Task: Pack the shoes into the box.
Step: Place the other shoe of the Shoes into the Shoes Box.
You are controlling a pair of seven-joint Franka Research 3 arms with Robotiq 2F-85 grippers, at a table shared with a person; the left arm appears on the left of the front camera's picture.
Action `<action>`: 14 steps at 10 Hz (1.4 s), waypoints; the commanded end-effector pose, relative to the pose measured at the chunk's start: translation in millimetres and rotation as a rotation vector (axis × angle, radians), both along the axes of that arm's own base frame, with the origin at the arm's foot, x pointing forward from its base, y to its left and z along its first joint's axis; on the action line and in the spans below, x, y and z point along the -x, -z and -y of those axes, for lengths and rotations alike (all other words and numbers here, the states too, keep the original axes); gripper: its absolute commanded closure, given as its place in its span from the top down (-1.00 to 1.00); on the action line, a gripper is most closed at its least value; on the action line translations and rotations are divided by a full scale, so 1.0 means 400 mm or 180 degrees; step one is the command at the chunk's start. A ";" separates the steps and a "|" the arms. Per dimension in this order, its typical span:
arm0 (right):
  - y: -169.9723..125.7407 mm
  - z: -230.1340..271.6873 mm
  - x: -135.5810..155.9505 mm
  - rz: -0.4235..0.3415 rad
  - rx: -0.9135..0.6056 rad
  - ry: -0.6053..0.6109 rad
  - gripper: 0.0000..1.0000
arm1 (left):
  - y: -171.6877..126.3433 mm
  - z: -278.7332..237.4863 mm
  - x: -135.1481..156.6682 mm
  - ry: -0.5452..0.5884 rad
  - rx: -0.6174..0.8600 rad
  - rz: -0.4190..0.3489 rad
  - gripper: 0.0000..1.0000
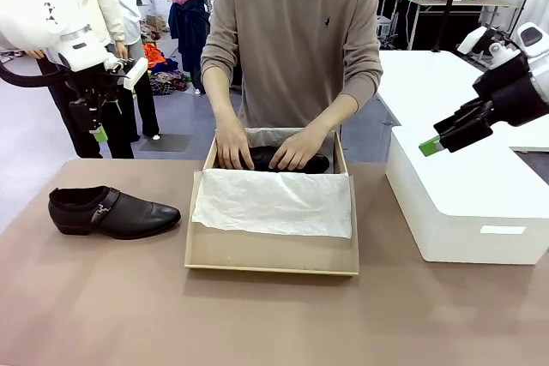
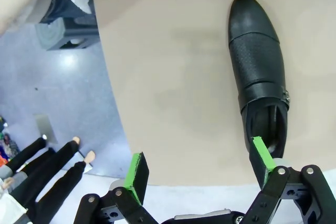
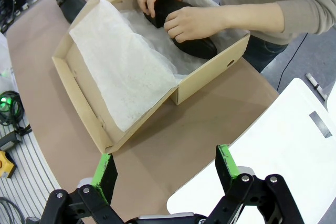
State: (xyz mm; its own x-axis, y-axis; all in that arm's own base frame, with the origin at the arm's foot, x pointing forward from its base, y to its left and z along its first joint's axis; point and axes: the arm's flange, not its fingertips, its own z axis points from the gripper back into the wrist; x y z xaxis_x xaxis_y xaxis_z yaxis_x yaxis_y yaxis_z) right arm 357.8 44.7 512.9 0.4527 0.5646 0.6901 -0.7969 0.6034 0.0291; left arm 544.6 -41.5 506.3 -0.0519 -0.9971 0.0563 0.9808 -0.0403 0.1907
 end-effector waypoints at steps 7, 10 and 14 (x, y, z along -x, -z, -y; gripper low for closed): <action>0.002 0.006 -0.007 0.0056 -0.0055 -0.0076 1.00 | 0.000 0.000 0.000 0.0000 0.0000 0.0000 1.00; 0.002 0.006 -0.007 0.0056 -0.0055 -0.0076 1.00 | 0.038 -0.013 0.028 0.0058 0.0095 -0.0141 1.00; 0.002 0.006 -0.007 0.0056 -0.0055 -0.0076 1.00 | 0.089 -0.100 0.115 -0.0248 0.0007 -0.0272 1.00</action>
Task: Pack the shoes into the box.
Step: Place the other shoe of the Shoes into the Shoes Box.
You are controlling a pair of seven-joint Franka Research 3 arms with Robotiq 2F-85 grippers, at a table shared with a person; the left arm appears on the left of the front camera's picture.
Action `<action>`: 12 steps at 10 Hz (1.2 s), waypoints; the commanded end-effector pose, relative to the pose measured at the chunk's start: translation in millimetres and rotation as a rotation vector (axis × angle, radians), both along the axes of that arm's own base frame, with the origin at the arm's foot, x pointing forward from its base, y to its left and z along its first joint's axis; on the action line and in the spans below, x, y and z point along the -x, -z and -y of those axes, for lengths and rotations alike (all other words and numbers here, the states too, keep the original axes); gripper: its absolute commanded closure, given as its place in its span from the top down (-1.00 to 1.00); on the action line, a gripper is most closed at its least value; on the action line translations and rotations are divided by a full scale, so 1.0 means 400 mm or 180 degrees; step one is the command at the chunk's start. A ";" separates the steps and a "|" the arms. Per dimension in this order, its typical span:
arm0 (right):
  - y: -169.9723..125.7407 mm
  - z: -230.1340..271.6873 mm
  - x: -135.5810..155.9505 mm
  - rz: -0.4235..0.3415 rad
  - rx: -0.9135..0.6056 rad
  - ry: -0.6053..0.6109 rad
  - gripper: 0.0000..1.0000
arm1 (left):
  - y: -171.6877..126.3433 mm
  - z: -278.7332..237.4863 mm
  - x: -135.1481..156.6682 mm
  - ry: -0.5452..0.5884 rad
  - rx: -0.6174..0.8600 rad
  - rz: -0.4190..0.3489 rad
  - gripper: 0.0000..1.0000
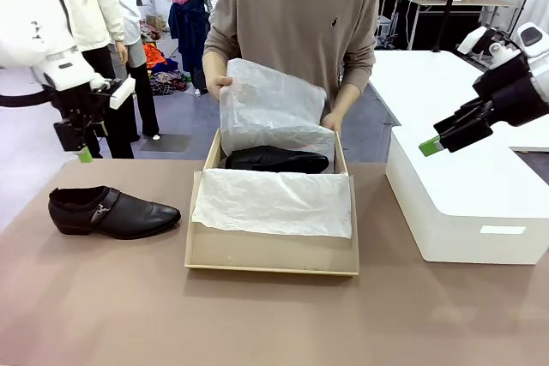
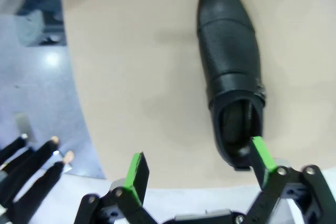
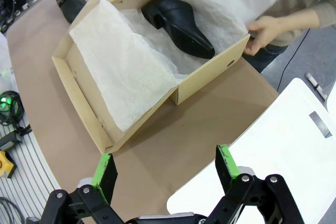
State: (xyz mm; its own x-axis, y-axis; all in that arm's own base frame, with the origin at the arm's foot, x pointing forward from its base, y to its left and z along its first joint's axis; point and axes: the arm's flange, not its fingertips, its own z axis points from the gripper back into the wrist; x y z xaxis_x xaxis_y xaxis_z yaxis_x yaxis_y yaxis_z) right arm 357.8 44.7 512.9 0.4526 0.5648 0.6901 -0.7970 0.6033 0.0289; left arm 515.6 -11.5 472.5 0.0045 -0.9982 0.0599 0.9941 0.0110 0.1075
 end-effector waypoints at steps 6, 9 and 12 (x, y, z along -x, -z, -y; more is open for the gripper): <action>0.002 0.006 -0.008 0.0056 -0.0056 -0.0076 1.00 | 0.039 -0.077 0.057 -0.0176 0.0012 -0.0068 1.00; 0.002 0.006 -0.008 0.0056 -0.0056 -0.0076 1.00 | 0.039 -0.077 0.057 -0.0176 0.0012 -0.0068 1.00; 0.002 0.006 -0.008 0.0056 -0.0056 -0.0076 1.00 | 0.045 -0.074 0.052 -0.0162 0.0000 -0.0082 1.00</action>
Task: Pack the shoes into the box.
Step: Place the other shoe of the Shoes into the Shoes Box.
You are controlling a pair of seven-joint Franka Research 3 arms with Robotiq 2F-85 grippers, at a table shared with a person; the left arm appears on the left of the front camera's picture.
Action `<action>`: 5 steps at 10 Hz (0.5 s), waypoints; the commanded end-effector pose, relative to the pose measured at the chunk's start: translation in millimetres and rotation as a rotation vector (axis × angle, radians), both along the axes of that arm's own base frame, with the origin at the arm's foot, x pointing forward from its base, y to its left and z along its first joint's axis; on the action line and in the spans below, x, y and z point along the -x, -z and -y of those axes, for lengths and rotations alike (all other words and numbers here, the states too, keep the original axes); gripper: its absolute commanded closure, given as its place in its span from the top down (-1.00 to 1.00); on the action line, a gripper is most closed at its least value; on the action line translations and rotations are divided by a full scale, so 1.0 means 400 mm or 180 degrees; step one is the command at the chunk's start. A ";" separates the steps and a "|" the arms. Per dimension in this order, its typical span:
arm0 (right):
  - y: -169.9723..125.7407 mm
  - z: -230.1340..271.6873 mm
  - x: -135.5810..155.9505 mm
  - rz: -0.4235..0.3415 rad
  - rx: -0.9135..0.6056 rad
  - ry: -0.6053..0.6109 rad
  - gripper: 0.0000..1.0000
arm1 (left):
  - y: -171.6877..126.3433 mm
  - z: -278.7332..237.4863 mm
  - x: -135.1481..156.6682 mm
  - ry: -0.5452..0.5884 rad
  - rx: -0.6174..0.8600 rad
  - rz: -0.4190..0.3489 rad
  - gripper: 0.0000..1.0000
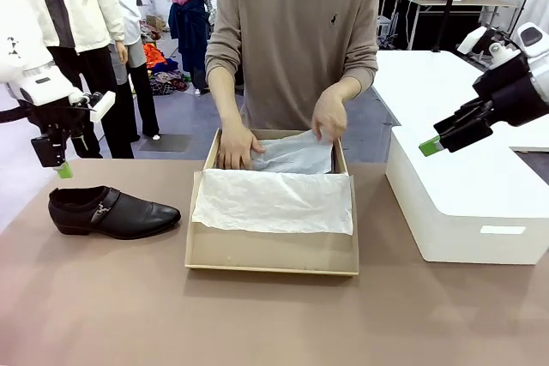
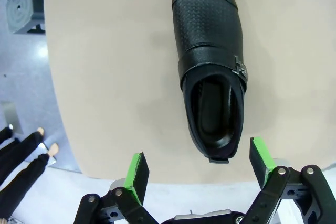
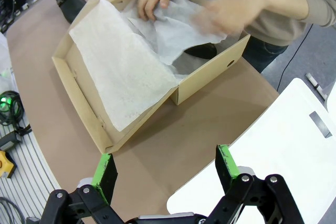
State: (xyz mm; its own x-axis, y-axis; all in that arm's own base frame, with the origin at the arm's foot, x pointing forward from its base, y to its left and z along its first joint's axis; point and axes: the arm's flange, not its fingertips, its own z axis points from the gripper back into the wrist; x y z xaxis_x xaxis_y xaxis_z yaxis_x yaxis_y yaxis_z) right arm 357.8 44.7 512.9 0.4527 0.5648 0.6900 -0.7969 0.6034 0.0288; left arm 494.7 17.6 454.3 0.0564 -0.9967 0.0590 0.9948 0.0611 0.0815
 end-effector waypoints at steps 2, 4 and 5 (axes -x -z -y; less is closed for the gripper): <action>0.002 0.006 -0.007 0.0056 -0.0056 -0.0076 1.00 | 0.031 0.010 -0.021 -0.0184 -0.0039 -0.0031 1.00; 0.002 0.006 -0.007 0.0056 -0.0056 -0.0076 1.00 | 0.048 0.011 -0.036 -0.0312 -0.0078 -0.0052 1.00; 0.002 0.006 -0.007 0.0056 -0.0056 -0.0076 1.00 | 0.060 0.008 -0.042 -0.0353 -0.0050 -0.0042 1.00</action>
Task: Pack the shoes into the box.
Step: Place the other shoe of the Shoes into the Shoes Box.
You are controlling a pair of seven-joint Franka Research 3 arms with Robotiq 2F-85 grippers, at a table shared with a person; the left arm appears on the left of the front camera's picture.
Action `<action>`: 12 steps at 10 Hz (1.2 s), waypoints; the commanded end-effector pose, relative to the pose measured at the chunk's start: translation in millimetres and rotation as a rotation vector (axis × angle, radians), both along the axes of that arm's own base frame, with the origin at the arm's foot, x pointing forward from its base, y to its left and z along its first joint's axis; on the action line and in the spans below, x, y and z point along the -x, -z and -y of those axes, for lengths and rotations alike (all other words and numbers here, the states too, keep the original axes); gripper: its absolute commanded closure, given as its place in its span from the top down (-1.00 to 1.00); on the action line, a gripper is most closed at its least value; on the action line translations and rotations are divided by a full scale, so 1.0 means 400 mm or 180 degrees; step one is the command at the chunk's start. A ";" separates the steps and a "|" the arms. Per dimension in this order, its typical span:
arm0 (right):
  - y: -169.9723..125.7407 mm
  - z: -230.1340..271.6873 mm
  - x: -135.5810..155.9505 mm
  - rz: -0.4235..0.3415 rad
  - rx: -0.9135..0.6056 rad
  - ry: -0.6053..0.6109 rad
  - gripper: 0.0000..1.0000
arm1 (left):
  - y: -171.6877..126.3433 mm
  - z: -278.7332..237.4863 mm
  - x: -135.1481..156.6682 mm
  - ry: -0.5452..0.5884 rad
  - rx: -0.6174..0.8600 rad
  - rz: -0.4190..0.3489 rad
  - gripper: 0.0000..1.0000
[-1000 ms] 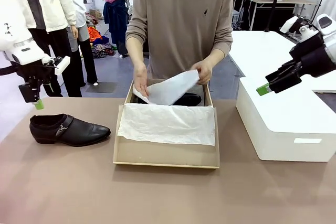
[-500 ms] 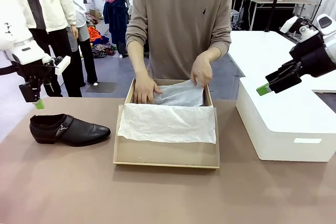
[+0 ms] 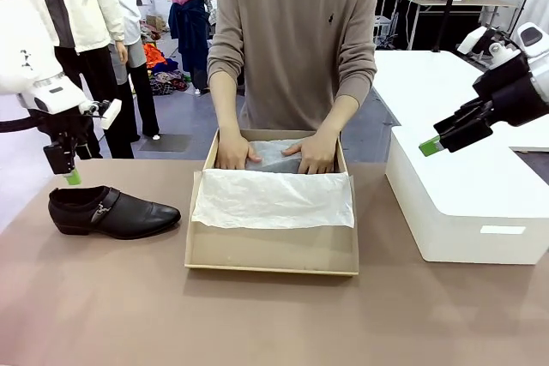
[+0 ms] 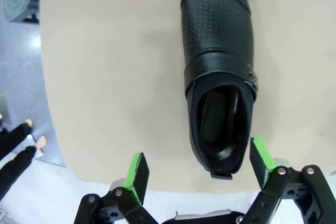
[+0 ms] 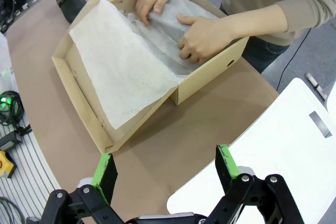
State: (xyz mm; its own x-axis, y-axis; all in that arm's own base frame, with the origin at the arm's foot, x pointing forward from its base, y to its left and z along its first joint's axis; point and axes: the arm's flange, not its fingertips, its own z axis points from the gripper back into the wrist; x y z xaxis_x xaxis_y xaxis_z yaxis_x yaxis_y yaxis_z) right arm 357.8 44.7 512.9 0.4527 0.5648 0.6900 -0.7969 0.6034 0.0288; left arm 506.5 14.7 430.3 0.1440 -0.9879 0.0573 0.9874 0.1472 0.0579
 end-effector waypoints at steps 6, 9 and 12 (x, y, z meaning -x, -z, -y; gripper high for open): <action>0.002 0.006 -0.007 0.0056 -0.0056 -0.0077 1.00 | 0.085 -0.040 -0.058 0.0051 0.0050 -0.0064 1.00; 0.002 0.006 -0.007 0.0056 -0.0056 -0.0077 1.00 | 0.126 -0.055 -0.070 0.0001 0.0114 -0.0178 1.00; 0.002 0.006 -0.007 0.0056 -0.0056 -0.0077 1.00 | 0.154 -0.060 -0.084 0.0025 0.0098 -0.0221 1.00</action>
